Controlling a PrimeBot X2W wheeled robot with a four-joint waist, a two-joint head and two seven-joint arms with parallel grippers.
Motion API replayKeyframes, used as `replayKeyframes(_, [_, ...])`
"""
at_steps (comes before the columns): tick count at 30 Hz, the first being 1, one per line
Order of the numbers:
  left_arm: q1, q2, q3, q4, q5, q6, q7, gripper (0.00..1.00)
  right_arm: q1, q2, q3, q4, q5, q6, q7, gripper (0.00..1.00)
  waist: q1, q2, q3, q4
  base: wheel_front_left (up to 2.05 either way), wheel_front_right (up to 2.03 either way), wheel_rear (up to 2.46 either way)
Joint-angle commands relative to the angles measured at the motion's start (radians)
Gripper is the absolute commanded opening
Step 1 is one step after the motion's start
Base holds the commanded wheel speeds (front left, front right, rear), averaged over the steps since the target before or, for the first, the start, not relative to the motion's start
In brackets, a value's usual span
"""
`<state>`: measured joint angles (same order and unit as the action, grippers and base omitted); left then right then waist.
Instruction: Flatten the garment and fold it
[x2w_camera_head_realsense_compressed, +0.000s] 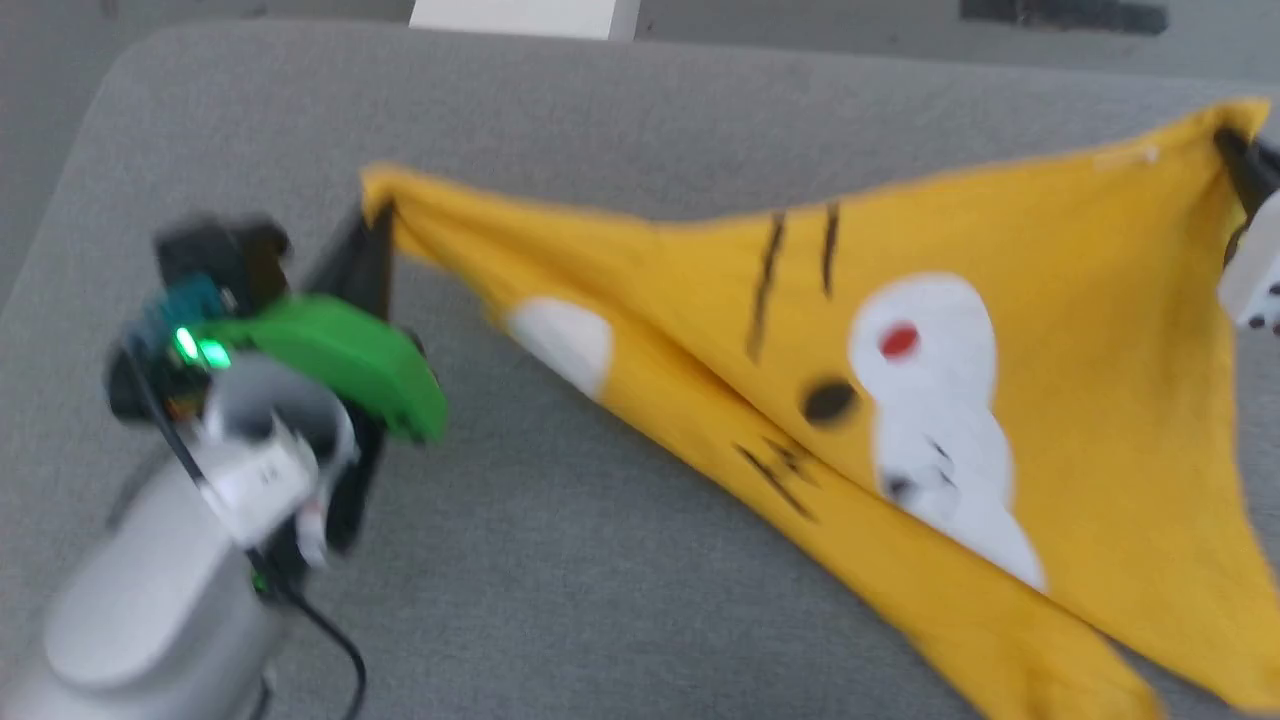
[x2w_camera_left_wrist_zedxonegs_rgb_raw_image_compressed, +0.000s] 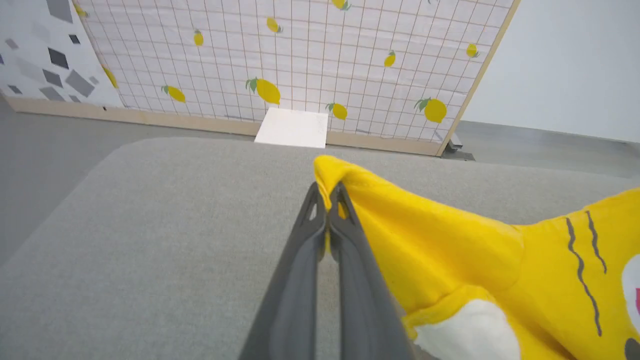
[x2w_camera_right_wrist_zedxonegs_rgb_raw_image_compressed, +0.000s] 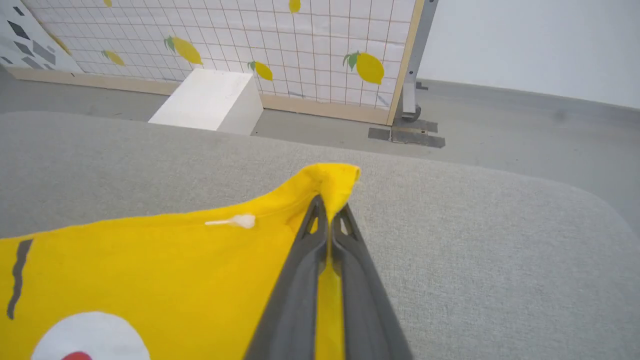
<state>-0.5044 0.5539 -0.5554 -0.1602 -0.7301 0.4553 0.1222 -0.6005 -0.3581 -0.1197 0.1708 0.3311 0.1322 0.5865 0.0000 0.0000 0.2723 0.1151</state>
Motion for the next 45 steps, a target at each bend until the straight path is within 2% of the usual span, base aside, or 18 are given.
replayKeyframes(1, [-0.061,0.010,0.010,0.020,0.017,-0.013,0.004,0.00,-0.036,0.004,0.002,-0.006,-0.011,-0.002,-0.023,0.00,0.0000,0.0000,-0.101,-0.068,0.00,0.00,0.00])
replayKeyframes(8, [-0.319,0.031,0.041,0.143,0.076,-0.063,0.014,0.00,-0.170,0.017,0.038,-0.008,-0.016,-0.002,-0.085,0.00,0.0000,0.0000,-0.196,-0.118,0.00,0.00,0.00])
replayKeyframes(17, [-0.534,0.062,0.013,0.258,0.133,-0.128,0.086,0.00,-0.279,0.037,0.109,0.011,-0.003,-0.002,-0.048,0.00,0.0000,0.0000,-0.262,-0.165,0.00,0.00,0.00])
replayKeyframes(25, [-0.646,0.088,0.015,0.255,0.136,-0.130,0.197,0.00,-0.327,0.040,0.149,-0.003,0.022,-0.002,0.026,0.00,0.0000,0.0000,-0.248,-0.203,0.00,0.00,0.00])
replayKeyframes(30, [-0.715,0.083,0.018,0.261,0.120,-0.123,0.283,0.00,-0.368,0.041,0.154,0.008,0.028,-0.002,0.086,0.00,0.0000,0.0000,-0.188,-0.226,0.00,0.00,0.00])
replayKeyframes(34, [-0.811,0.057,0.003,0.301,0.156,-0.118,0.297,0.00,-0.436,0.041,0.160,0.049,0.008,-0.002,0.084,0.00,0.0000,0.0000,-0.106,-0.243,0.00,0.00,0.00])
replayKeyframes(39, [-1.006,-0.013,-0.016,0.403,0.244,-0.121,0.210,0.00,-0.574,0.053,0.167,0.127,-0.028,-0.002,0.019,0.00,0.0000,0.0000,0.030,-0.259,0.00,0.00,0.00])
replayKeyframes(45, [-1.214,-0.086,-0.024,0.543,0.332,-0.123,0.051,0.00,-0.761,0.089,0.145,0.236,-0.075,-0.002,-0.124,0.00,0.0000,0.0000,0.172,-0.267,0.00,0.00,0.00])
